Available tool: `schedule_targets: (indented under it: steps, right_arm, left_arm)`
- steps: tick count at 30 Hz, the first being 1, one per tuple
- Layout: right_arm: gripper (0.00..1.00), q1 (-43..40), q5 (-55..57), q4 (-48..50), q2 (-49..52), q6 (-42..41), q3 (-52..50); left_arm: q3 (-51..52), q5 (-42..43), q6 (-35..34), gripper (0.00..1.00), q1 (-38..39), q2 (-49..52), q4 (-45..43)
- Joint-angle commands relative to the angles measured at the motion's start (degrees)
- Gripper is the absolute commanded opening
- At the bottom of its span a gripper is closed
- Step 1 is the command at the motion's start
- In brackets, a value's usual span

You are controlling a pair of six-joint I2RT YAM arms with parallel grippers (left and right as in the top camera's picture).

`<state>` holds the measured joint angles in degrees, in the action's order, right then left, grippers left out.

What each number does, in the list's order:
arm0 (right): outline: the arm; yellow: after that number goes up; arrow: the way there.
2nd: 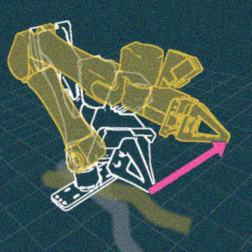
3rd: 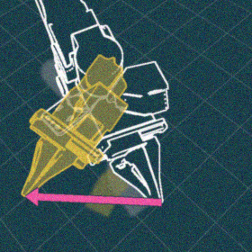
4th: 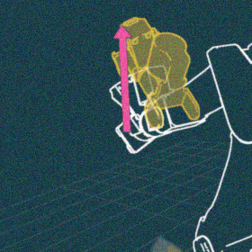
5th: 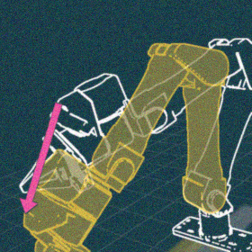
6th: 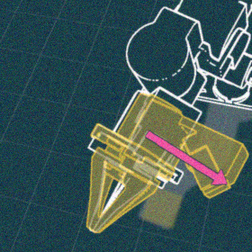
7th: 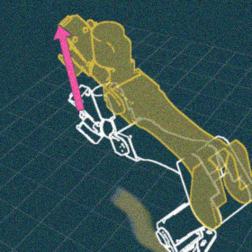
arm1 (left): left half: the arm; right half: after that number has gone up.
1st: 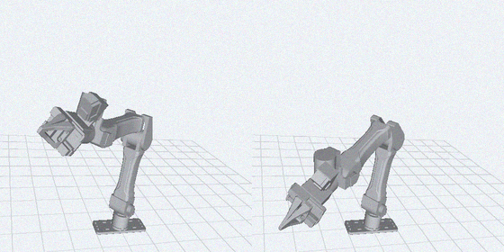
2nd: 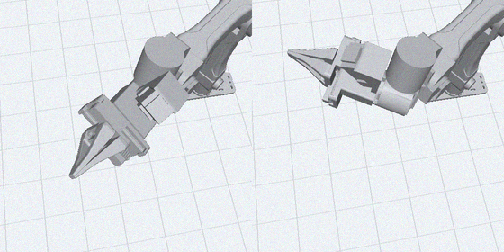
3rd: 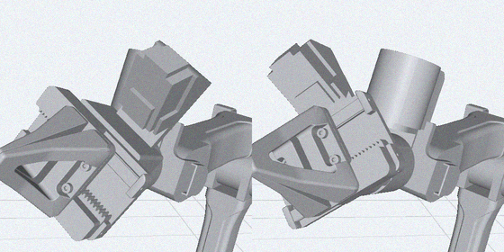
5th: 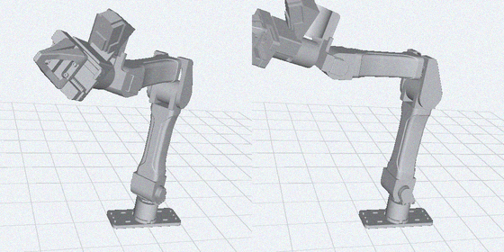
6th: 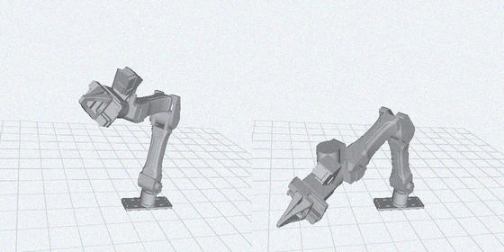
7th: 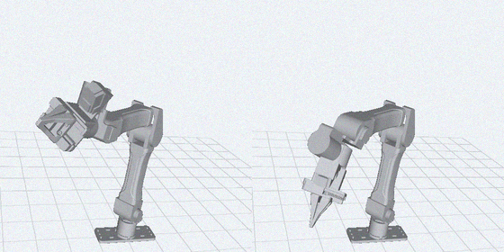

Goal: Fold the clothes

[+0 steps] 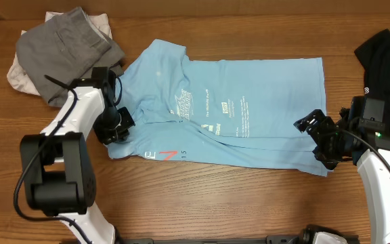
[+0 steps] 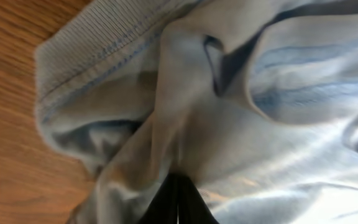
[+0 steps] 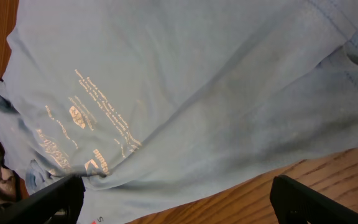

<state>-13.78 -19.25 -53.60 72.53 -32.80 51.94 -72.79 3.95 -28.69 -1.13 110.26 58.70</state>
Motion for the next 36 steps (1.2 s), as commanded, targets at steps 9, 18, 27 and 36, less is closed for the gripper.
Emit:
schedule_targets:
  steps: [9,18,27,36]
  right_arm:
    - [1.0,0.33,0.11,0.02,-0.5,0.22,-0.26]
    - [1.0,0.33,0.09,0.15,-0.5,0.2,-0.26]
    - [1.0,0.33,0.11,0.15,-0.37,0.2,-0.26]
    - [1.0,0.33,0.11,-0.94,1.01,-0.26,-0.26]
  left_arm:
    - [0.0,-2.25,0.79,0.04,-1.07,7.61,0.83]
    - [-0.7,-17.92,-3.69,0.09,-7.08,7.58,7.34]
    - [-6.62,-18.32,-4.79,0.27,-12.72,7.58,13.79]
    - [-16.52,-18.71,-7.98,0.32,-11.41,6.19,23.69]
